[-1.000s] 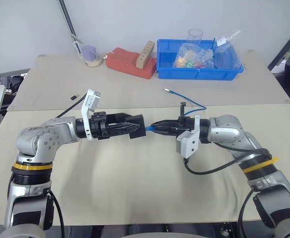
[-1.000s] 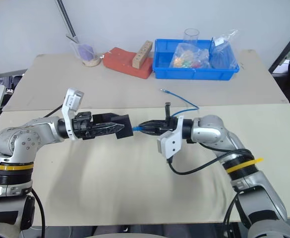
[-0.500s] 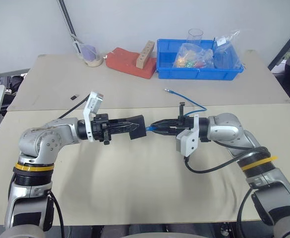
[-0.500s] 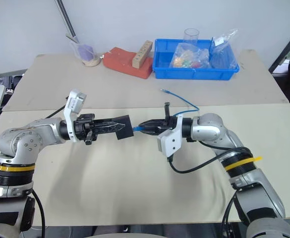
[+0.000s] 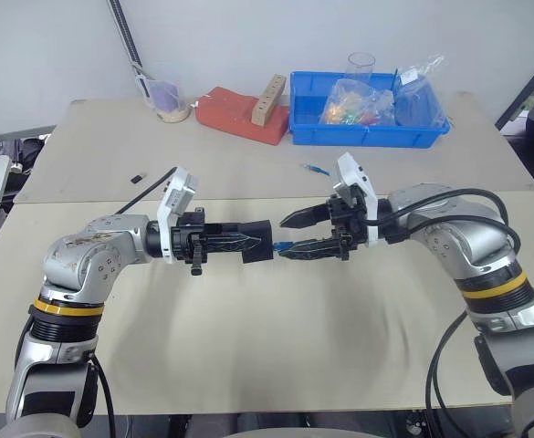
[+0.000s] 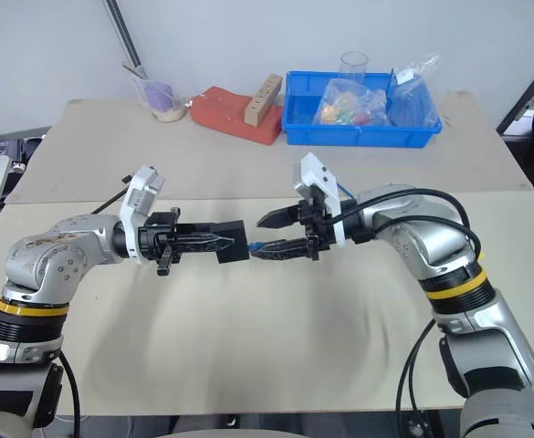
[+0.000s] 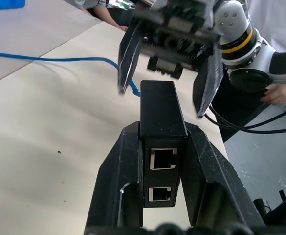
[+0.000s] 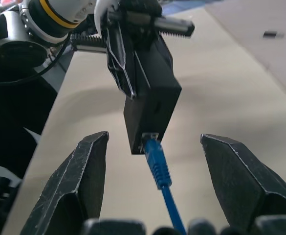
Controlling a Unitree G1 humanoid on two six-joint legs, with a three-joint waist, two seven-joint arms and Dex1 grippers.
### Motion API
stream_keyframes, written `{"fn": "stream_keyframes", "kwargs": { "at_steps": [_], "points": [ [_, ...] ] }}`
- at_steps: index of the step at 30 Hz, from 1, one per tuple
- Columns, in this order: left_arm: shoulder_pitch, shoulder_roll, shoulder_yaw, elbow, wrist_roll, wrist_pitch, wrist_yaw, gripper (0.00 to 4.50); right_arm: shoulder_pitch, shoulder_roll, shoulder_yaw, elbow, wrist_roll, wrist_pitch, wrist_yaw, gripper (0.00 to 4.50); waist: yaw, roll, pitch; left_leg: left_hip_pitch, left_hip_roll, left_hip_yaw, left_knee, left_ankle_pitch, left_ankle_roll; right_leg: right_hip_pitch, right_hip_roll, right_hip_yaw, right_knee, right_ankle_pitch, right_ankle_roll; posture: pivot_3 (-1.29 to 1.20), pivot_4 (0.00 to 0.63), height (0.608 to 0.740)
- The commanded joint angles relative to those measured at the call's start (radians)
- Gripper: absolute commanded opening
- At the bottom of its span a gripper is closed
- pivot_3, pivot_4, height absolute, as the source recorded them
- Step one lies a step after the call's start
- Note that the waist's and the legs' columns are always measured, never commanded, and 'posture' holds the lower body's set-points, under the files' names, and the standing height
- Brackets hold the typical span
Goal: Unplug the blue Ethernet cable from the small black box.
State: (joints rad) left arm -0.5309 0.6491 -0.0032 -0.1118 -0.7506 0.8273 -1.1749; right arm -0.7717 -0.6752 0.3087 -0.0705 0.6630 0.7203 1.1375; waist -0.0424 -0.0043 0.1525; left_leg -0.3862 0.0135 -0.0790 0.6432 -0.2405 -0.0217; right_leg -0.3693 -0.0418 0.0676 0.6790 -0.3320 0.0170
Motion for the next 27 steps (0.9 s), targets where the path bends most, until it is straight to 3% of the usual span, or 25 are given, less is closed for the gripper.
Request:
{"fn": "stream_keyframes", "kwargs": {
  "at_steps": [1,4,9,21,27],
  "points": [
    [-0.02,0.007,0.013,-0.021,-0.013,-0.017,-0.02,0.54,-0.019,-0.002,-0.014,-0.002,-0.011,0.043,0.039,3.35,0.0,0.0,0.0,0.0,0.0,0.0,0.0,0.0,0.0,0.0,0.0,0.0,0.0,0.0,0.0,0.0,0.15,0.74],
    [-0.02,0.006,0.014,-0.022,-0.01,-0.018,-0.022,0.54,-0.012,0.007,-0.014,0.004,-0.031,0.053,0.048,3.35,0.0,0.0,0.0,0.0,0.0,0.0,0.0,0.0,0.0,0.0,0.0,0.0,0.0,0.0,0.0,0.0,0.15,0.74],
    [-0.02,0.009,0.015,-0.023,-0.008,-0.017,-0.028,0.54,-0.008,0.028,-0.017,0.016,-0.066,0.041,0.058,1.85,-0.001,0.0,0.0,0.0,0.0,0.0,0.0,0.0,0.0,0.0,0.0,0.0,0.0,0.0,0.0,0.0,0.15,0.74],
    [-0.042,0.007,-0.001,-0.024,-0.005,-0.013,-0.04,0.54,-0.013,0.064,-0.031,-0.002,-0.067,0.083,0.053,1.85,-0.001,0.0,0.0,0.0,0.0,0.0,0.0,0.0,0.0,-0.001,0.0,0.0,0.0,0.0,0.0,0.0,0.15,0.74],
    [-0.043,0.011,-0.006,-0.027,-0.003,-0.011,-0.048,0.54,-0.018,0.061,-0.036,0.003,-0.068,0.089,0.07,0.03,-0.001,0.0,0.0,0.0,0.0,0.0,0.0,0.0,0.0,0.0,0.0,0.0,0.0,0.0,0.0,0.0,0.15,0.74]
  ]
}}
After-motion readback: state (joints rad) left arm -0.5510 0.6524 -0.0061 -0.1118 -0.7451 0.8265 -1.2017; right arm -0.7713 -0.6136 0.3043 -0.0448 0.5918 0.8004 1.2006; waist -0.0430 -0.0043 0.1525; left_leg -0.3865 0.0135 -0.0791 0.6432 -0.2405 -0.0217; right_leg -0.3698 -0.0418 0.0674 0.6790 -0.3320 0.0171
